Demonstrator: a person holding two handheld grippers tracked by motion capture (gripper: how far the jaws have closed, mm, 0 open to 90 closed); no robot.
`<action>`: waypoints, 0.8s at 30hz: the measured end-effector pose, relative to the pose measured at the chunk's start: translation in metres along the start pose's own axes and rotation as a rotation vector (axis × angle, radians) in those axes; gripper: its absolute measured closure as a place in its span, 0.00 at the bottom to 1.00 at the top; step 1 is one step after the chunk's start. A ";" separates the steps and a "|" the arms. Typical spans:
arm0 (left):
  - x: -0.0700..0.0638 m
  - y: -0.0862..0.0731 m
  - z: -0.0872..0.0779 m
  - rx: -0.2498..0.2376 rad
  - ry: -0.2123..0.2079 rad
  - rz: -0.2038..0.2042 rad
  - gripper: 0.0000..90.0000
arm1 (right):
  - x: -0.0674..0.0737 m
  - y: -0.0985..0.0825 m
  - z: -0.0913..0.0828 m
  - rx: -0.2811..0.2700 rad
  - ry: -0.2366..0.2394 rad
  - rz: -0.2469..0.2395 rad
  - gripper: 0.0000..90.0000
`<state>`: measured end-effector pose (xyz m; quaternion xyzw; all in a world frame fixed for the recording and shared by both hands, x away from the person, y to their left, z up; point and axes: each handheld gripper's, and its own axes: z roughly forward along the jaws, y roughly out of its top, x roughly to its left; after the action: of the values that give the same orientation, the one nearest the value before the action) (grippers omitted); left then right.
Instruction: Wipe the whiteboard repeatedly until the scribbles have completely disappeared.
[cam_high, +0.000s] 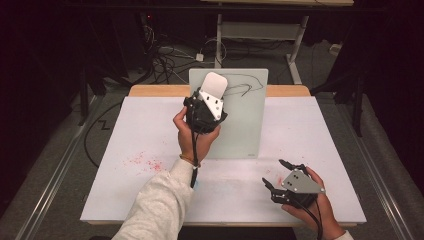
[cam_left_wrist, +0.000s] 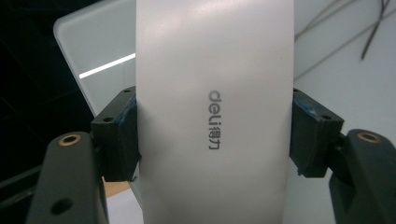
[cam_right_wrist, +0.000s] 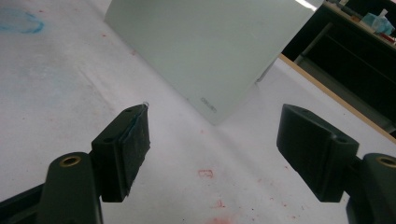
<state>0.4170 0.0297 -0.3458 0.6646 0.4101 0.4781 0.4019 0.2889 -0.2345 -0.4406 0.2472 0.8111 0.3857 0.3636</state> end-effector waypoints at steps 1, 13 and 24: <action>0.000 0.000 0.000 0.000 0.000 0.000 0.32 | 0.000 0.000 0.000 -0.002 0.000 0.001 0.29; -0.041 -0.021 0.001 0.009 0.026 0.075 0.32 | 0.001 0.001 -0.001 -0.003 0.009 0.002 0.29; -0.021 -0.016 -0.001 0.002 -0.008 0.003 0.32 | 0.001 -0.001 -0.001 0.001 0.005 -0.003 0.29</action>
<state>0.4086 0.0158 -0.3668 0.6677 0.4080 0.4755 0.4021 0.2876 -0.2349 -0.4407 0.2454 0.8124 0.3855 0.3621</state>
